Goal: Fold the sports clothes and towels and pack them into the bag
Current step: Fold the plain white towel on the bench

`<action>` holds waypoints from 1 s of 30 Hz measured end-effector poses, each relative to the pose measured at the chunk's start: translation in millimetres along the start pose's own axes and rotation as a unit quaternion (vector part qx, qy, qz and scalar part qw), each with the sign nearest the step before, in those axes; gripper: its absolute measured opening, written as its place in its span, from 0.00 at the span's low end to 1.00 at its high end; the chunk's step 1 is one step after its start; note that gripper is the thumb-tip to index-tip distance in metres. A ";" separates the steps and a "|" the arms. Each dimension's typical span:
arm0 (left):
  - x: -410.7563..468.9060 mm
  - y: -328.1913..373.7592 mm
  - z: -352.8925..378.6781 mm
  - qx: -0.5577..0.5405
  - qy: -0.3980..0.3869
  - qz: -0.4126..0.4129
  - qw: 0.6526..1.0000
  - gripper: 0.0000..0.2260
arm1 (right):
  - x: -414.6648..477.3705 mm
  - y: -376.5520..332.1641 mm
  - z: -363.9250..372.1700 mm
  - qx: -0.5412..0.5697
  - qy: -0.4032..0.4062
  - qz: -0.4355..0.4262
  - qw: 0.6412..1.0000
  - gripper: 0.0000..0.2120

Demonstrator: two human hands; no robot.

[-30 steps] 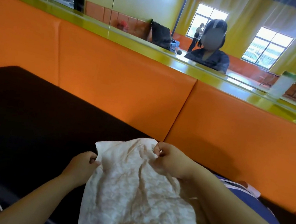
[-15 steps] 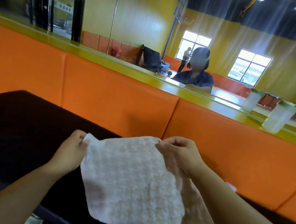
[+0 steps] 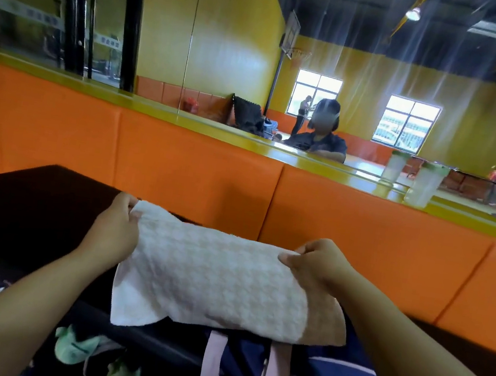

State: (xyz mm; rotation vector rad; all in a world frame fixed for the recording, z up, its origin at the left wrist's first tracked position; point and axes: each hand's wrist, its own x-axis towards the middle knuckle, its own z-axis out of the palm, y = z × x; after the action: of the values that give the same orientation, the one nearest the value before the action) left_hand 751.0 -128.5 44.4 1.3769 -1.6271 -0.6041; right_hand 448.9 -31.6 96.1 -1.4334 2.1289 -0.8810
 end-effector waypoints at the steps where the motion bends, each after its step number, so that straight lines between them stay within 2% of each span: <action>1: -8.7 -3.2 -2.3 0.003 -0.005 -0.001 1.000 0.08 | -5.8 4.8 2.1 0.003 0.004 0.002 1.000 0.15; 4: -29.8 -11.2 -7.7 0.016 -0.013 0.007 1.000 0.06 | -20.1 16.3 10.6 0.032 -0.012 -0.016 0.999 0.12; 8: -49.3 -12.1 -16.3 -0.001 -0.006 0.018 1.000 0.05 | -35.1 22.4 19.5 0.072 -0.097 -0.030 0.992 0.11; 13: -60.2 -1.0 -25.8 -0.043 0.002 0.028 0.999 0.06 | -42.1 26.3 18.3 0.227 -0.165 0.006 0.960 0.13; 17: -56.0 12.1 -34.8 -0.063 0.030 0.045 0.997 0.07 | -38.9 22.1 5.7 0.306 -0.111 0.016 0.945 0.17; 19: -51.8 20.6 -40.1 -0.063 0.034 0.059 0.996 0.07 | -37.9 15.5 -1.4 0.344 -0.073 0.041 0.935 0.15; 21: -46.6 29.9 -47.3 -0.050 0.041 0.071 0.995 0.06 | -37.8 6.6 -10.3 0.392 -0.015 0.055 0.918 0.12; 23: -40.3 38.8 -56.2 -0.039 0.048 0.082 0.995 0.06 | -37.8 -3.0 -23.9 0.440 0.027 0.061 0.896 0.15; 27: -26.2 58.2 -68.1 -0.052 0.052 0.099 0.992 0.06 | -41.1 -24.3 -53.0 0.504 0.011 0.057 0.862 0.18; 30: -17.4 80.4 -70.4 -0.062 0.071 0.121 0.988 0.06 | -48.3 -41.1 -74.9 0.515 0.013 0.029 0.857 0.21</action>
State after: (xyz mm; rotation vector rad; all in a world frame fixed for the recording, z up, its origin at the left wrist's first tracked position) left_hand 769.9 -78.5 138.5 1.0876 -1.5835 -0.4447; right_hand 445.1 22.3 178.1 -0.7591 1.2648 -1.6522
